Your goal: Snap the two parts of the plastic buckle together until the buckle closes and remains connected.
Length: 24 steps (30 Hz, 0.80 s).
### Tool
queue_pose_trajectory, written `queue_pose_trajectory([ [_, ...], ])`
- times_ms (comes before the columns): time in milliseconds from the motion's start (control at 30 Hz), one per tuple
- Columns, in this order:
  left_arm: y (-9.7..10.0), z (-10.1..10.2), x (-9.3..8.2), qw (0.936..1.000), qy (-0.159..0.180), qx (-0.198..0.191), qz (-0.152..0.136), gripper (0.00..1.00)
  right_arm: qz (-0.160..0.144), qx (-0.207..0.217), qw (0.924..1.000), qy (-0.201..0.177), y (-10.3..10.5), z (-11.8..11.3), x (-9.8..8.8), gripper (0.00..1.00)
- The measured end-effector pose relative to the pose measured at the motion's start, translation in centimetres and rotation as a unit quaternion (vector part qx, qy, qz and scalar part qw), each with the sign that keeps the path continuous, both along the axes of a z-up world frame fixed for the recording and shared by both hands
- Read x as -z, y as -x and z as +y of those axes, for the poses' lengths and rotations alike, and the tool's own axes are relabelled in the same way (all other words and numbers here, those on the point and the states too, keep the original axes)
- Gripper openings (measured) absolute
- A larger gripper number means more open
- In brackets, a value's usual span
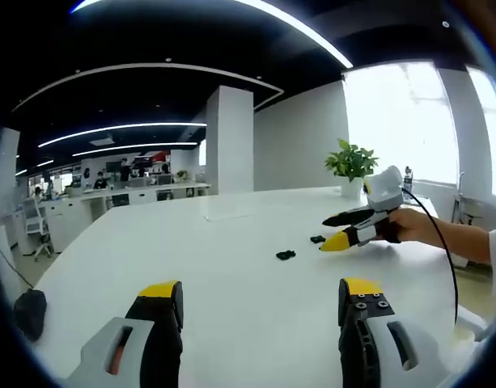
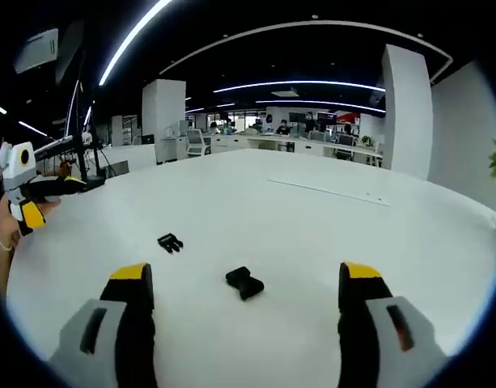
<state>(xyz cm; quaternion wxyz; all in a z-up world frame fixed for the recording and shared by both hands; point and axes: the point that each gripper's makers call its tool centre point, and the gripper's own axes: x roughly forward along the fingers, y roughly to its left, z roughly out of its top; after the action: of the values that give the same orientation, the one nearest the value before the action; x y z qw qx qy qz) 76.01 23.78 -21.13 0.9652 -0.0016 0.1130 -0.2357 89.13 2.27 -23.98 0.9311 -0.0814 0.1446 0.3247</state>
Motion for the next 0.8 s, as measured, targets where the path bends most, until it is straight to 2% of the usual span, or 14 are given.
queue_pose_trajectory([
  [133, -0.1, -0.1, -0.1, 1.0000, -0.002, 0.001, -0.001, 0.80, 0.001, -0.018, 0.9998, -0.010, -0.2, 0.2, -0.3, 1.00],
  [267, 0.0, -0.3, -0.3, 1.0000, -0.005, 0.003, -0.002, 0.80, 0.006, -0.041, 0.9991, -0.002, -0.1, 0.5, 0.2, 1.00],
  [300, 0.0, -0.3, -0.3, 1.0000, -0.005, 0.004, -0.002, 0.80, 0.007, -0.047, 0.9989, -0.001, 0.0, 0.6, 0.3, 0.98],
  [400, 0.0, -0.4, -0.5, 1.0000, -0.005, 0.005, -0.004, 0.80, 0.009, -0.064, 0.9979, 0.000, 0.1, 0.7, 0.5, 0.84],
  [567, 0.0, -0.3, -0.5, 1.0000, -0.005, 0.005, -0.005, 0.80, 0.003, -0.069, 0.9976, 0.004, -0.1, 0.2, 0.4, 0.81],
  [800, -0.3, -0.1, -0.4, 0.9999, -0.009, 0.004, -0.003, 0.80, 0.004, -0.076, 0.9970, 0.010, -0.3, -0.4, 0.5, 0.65],
])
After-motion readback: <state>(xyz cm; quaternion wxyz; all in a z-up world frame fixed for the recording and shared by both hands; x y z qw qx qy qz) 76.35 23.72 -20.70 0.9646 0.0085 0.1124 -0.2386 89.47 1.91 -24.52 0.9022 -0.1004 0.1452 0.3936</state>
